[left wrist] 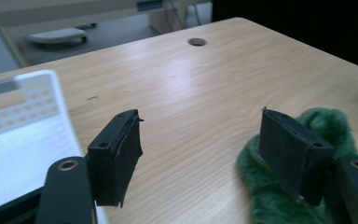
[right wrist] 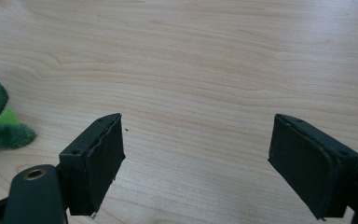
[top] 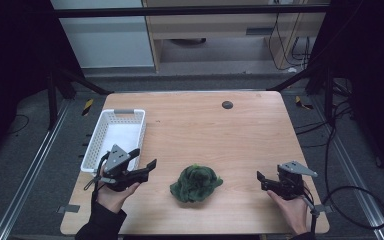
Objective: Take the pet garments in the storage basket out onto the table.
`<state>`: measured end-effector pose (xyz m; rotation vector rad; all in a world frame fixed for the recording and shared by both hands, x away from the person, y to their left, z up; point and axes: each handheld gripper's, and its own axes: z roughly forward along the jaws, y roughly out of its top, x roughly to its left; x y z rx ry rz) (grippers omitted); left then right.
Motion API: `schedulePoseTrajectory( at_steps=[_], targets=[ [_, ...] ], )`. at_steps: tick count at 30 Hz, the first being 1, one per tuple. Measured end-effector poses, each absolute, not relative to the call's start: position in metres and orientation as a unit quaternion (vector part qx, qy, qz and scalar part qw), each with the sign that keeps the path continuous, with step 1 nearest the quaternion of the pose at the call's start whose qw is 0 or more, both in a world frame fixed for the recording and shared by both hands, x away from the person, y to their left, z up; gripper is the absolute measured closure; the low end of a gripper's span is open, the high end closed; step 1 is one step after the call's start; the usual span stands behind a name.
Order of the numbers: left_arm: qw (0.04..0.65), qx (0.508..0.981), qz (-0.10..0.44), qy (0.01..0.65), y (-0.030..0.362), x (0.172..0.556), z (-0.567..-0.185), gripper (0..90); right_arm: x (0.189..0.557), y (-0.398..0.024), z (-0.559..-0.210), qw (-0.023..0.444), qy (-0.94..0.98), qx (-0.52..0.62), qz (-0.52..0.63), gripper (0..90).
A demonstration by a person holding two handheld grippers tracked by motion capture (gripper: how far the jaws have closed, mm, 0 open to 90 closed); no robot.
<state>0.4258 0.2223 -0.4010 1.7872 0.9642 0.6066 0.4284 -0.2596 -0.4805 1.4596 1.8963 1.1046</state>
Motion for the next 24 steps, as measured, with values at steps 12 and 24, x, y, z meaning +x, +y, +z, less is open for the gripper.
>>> schedulePoseTrajectory(
  at_steps=[12,24],
  targets=[
    [0.485,0.677,0.309,0.46,0.272,0.394,-0.422,29.6,0.427,-0.262,-0.48,0.251,0.695,0.536,0.408,17.7],
    [0.449,0.643,0.325,0.528,0.316,0.38,-0.448,32.5,0.424,-0.264,-0.481,0.251,0.695,0.536,0.409,17.6]
  ],
)
